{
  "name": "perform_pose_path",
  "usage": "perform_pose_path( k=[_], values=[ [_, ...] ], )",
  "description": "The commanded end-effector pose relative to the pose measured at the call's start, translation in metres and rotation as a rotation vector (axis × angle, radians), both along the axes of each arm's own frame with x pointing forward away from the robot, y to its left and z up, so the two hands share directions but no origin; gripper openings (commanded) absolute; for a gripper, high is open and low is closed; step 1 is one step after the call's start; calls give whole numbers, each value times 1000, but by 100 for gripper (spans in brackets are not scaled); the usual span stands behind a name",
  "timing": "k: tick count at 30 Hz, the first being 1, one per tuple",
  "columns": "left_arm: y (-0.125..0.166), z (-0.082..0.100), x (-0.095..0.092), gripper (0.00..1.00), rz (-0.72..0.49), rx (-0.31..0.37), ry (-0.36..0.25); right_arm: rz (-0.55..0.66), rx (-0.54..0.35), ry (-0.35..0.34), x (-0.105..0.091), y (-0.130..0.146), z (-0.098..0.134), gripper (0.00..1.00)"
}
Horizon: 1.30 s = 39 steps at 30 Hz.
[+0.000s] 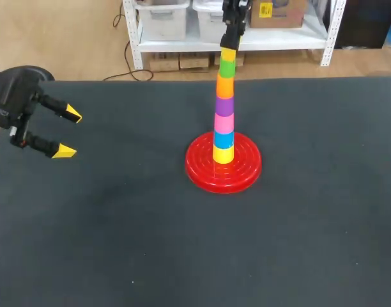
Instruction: Pick up and stack the cylinders on the red base in this order: pink,purple,orange,green
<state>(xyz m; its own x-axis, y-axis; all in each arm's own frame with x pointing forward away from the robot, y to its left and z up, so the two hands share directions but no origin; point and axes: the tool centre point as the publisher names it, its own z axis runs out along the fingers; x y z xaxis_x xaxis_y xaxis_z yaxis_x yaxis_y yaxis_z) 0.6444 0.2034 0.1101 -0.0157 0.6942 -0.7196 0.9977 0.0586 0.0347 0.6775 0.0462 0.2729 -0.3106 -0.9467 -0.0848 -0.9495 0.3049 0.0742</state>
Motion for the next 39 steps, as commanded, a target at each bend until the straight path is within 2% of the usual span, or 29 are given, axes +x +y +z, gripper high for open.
perform_pose_path(
  k=[1, 13, 39],
  values=[
    [1, -1, -1, 100, 1, -2, -4, 1, 0, 13, 5, 1, -1, 0],
    [1, -1, -1, 100, 1, -2, -4, 2, 2, 8, 7, 0, 3, 0],
    [1, -1, -1, 100, 1, -2, -4, -7, -40, 64, 8, -1, -11, 0]
  ],
)
